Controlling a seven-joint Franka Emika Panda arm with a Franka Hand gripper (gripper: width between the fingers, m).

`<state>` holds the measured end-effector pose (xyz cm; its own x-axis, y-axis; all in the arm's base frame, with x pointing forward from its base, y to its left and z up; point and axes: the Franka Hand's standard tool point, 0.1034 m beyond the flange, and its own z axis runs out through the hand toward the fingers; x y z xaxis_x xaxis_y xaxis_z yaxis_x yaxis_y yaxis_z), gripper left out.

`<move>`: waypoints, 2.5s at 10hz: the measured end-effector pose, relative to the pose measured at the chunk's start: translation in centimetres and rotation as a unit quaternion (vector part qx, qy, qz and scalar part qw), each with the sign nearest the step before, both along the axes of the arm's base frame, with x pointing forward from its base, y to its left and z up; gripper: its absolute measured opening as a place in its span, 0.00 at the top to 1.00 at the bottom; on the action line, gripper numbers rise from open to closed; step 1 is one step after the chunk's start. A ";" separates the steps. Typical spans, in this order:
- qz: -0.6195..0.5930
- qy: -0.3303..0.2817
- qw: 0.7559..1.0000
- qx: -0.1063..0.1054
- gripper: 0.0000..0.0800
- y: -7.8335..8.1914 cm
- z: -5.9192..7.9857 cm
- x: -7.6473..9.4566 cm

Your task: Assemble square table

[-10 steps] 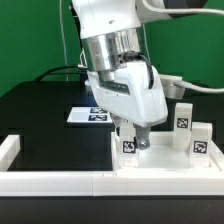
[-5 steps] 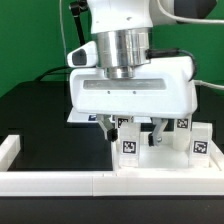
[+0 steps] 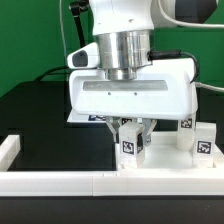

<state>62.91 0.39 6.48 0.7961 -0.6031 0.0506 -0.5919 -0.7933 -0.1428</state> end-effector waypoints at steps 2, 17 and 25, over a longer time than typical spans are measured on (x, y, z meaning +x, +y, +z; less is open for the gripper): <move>-0.054 0.005 0.999 0.007 0.64 -0.1 0.0 0.0; -0.052 -0.004 0.999 0.013 0.19 0.2 -0.5 -0.3; -0.028 0.009 0.999 -0.012 0.57 0.9 -0.7 -1.5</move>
Offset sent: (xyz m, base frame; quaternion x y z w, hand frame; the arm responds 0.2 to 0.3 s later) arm 0.0130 0.0082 0.0033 -0.0198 -0.0811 0.5902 0.8029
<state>61.37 1.27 5.77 0.7614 -0.6462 0.0518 -0.6385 -0.7613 -0.1130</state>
